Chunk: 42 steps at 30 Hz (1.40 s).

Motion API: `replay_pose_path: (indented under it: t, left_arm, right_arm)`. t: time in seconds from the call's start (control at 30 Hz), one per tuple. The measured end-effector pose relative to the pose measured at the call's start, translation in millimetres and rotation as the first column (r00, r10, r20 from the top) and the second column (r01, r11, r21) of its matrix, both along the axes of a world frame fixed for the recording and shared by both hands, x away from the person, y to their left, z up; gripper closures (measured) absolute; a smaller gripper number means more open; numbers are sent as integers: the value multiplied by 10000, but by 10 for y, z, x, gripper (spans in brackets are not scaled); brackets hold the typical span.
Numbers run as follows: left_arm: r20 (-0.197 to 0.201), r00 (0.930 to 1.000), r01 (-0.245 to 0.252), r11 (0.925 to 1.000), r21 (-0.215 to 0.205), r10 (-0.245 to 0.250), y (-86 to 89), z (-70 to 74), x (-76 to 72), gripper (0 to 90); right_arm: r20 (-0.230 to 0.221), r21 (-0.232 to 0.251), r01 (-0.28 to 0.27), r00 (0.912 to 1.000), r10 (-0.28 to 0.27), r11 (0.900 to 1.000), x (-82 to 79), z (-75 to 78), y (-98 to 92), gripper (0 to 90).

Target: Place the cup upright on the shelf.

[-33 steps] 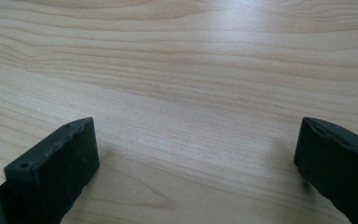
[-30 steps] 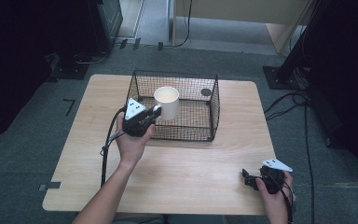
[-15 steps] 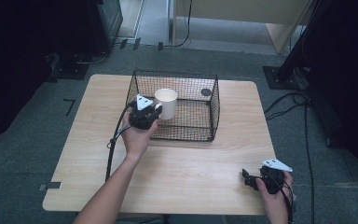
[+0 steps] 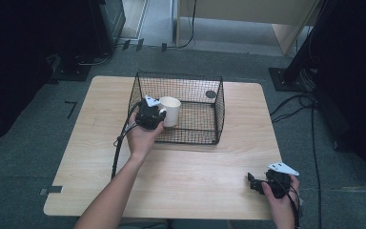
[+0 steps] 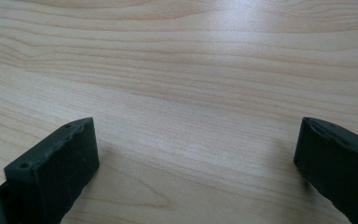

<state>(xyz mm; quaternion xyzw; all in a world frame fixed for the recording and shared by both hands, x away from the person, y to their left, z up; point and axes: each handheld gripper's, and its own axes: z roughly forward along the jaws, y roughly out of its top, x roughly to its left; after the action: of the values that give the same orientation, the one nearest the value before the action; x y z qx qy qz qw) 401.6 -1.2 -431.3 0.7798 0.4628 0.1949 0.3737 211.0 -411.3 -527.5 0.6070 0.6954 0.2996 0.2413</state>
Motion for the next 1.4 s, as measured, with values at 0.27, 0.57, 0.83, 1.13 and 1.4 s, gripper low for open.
replay_pose_path:
  t: [0.27, 0.57, 0.83, 1.13, 1.4]
  left_arm:
    - [-353, 9993, 132, 9999, -29, -133, -27, 20, 0, 772]
    - [-518, 9983, 255, 9996, 145, -247, 25, 43, -18, 792]
    - [-357, 9992, 188, 9998, 62, -185, 59, 52, -72, 770]
    - [-274, 9992, 290, 9991, 324, -281, 47, 82, -77, 851]
    - [-325, 9991, 272, 9993, 244, -264, 46, 56, -73, 857]
  right_arm:
    - [1, -1, -3, 10000, 3, 10000, 0, 0, 0, 0]
    - [0, -1, -3, 10000, 3, 10000, 0, 0, 0, 0]
    - [-2, 0, -3, 10000, 3, 10000, 0, 0, 0, 0]
    - [-2, 0, -3, 10000, 3, 10000, 0, 0, 0, 0]
    - [5, -7, -22, 10000, 22, 10000, 2, 0, -1, 0]
